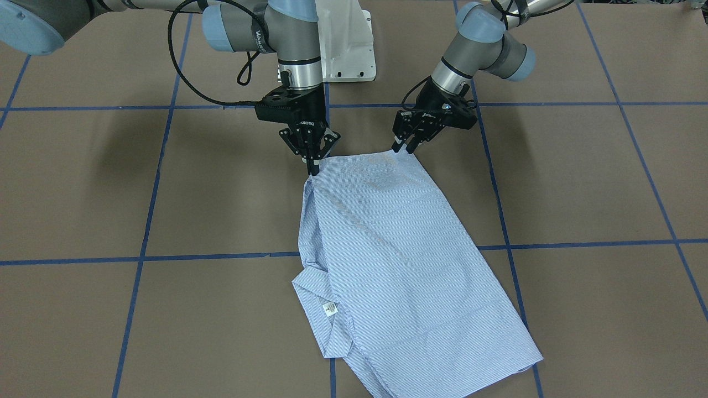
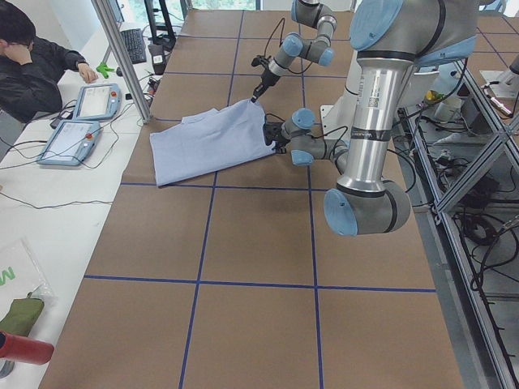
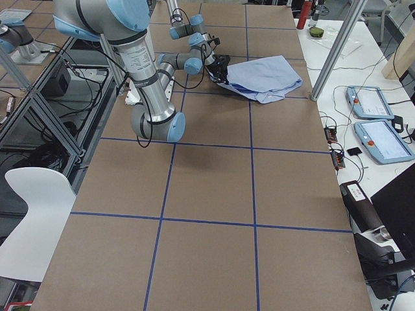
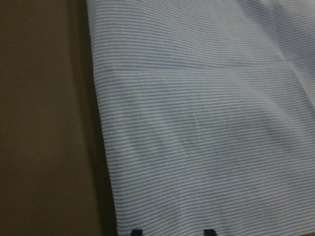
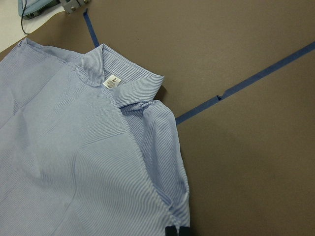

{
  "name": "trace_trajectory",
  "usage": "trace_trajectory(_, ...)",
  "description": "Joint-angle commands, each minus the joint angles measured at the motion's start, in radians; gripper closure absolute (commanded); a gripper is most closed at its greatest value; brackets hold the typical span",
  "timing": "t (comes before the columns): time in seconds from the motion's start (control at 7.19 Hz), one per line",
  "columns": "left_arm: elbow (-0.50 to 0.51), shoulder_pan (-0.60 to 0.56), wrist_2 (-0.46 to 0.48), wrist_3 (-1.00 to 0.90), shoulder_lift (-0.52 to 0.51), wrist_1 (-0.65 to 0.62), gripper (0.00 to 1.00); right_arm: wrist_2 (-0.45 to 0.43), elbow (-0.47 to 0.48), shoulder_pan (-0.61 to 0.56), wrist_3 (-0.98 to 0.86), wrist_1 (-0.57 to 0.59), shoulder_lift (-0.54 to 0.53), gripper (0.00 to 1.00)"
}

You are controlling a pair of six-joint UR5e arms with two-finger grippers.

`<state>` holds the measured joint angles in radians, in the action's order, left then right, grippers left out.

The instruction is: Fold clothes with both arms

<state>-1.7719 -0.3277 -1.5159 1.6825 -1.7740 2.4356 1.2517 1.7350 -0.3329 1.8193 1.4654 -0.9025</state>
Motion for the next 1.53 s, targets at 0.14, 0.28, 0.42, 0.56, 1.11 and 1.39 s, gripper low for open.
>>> trace_trajectory(0.14, -0.018, 0.001, -0.009, -0.01, 0.005, -0.039, 0.48, 0.0, 0.0, 0.0, 0.0, 0.0, 0.0, 1.0)
trace_trajectory(0.28, -0.023, 0.001, -0.01, -0.041, 0.004, -0.073, 0.48, 0.0, 0.0, -0.002, -0.002, 0.0, 0.0, 1.0)
trace_trajectory(0.42, -0.029, 0.001, -0.009, -0.061, 0.005, -0.079, 0.47, 0.0, 0.0, 0.0, 0.0, 0.0, 0.0, 1.0)
trace_trajectory(0.56, -0.021, 0.002, -0.009, -0.061, 0.005, -0.079, 0.46, 0.0, 0.0, 0.0, 0.0, 0.0, 0.0, 1.0)
trace_trajectory(1.11, -0.014, 0.002, -0.009, -0.063, 0.007, -0.079, 0.46, 0.0, 0.0, 0.0, 0.0, 0.0, -0.001, 1.0)
trace_trajectory(1.39, -0.014, 0.002, -0.009, -0.061, 0.005, -0.079, 0.46, 0.0, 0.0, 0.0, 0.0, 0.0, -0.001, 1.0)
